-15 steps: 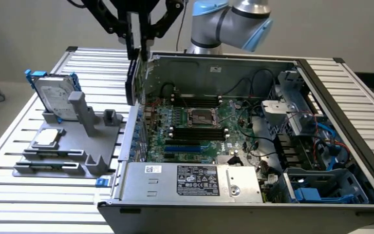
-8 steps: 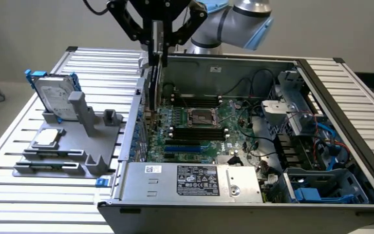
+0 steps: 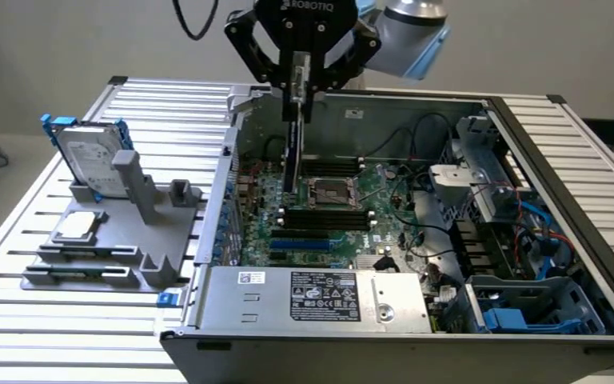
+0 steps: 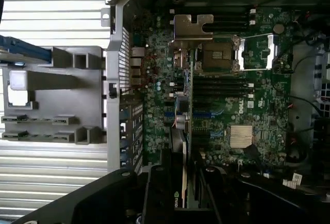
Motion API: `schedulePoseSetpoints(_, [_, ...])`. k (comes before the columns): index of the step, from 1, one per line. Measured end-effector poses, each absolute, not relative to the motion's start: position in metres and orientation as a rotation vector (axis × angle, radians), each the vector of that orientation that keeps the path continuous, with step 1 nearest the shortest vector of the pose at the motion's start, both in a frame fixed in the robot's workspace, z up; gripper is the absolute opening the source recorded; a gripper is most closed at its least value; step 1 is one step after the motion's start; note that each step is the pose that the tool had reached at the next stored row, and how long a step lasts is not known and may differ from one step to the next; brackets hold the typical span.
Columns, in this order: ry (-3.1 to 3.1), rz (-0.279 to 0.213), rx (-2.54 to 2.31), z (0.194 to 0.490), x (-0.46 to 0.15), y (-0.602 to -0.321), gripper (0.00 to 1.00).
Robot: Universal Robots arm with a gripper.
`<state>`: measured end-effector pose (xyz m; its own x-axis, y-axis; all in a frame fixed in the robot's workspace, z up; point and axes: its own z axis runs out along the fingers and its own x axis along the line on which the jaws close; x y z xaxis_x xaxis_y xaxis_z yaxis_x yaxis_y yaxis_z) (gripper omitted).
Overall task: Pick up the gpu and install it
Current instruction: 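Pick up the gpu and move the gpu toward the slot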
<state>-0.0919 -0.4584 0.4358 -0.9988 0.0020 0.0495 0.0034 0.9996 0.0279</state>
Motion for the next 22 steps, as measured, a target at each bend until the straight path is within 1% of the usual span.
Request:
schedulePoseSetpoints(9, [-3.092,-0.043,-0.004,0.419,-0.056,-0.454,0.26])
schedulePoseSetpoints(22, [-3.092,-0.043,-0.004,0.396,-0.051,-0.444,0.26])
